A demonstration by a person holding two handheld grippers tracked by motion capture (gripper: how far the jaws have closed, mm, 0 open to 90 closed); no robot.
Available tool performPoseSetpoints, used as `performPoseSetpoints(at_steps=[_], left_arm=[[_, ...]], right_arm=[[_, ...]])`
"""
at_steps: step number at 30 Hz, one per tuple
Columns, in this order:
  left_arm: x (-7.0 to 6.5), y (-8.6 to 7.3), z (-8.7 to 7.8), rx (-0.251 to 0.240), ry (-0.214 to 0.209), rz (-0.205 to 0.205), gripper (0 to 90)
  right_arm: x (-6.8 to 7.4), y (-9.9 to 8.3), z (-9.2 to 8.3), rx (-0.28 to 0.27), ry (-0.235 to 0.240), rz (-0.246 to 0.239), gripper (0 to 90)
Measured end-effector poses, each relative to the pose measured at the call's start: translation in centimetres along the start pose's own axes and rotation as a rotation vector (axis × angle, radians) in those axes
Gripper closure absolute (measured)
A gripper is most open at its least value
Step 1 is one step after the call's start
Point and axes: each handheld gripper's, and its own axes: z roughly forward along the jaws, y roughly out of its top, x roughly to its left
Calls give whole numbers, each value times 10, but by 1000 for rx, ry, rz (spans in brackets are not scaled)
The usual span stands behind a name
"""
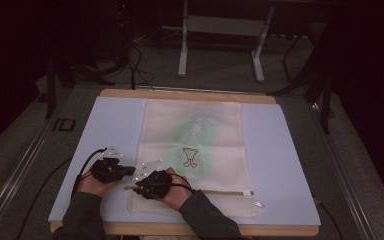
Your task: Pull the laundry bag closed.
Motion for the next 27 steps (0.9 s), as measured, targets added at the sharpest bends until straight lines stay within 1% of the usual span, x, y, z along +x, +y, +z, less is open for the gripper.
performPoseSetpoints(at_steps=[5, 8, 12, 14, 20, 21, 22, 27], left_arm=[[1, -1, -1, -10, 1, -7, 887], [2, -1, -2, -8, 3, -6, 887], [4, -2, -2, 5, 15, -19, 889], [4, -2, -2, 4, 16, -21, 890], [5, -2, -4, -4, 19, -24, 890], [5, -2, -4, -8, 20, -26, 890], [5, -2, -4, -9, 20, -24, 889], [6, -3, -5, -11, 20, -26, 890]], right_arm=[[1, 6, 5, 1, -4, -7, 763], [1, 10, 8, 4, -4, -6, 764], [1, 14, 13, 3, -2, -7, 763], [1, 15, 15, 0, 0, -5, 763], [1, 18, 22, 10, 4, -10, 764], [1, 20, 24, 13, 0, -11, 764], [1, 20, 25, 16, -4, -22, 765], [0, 23, 29, 30, -6, -24, 768]])
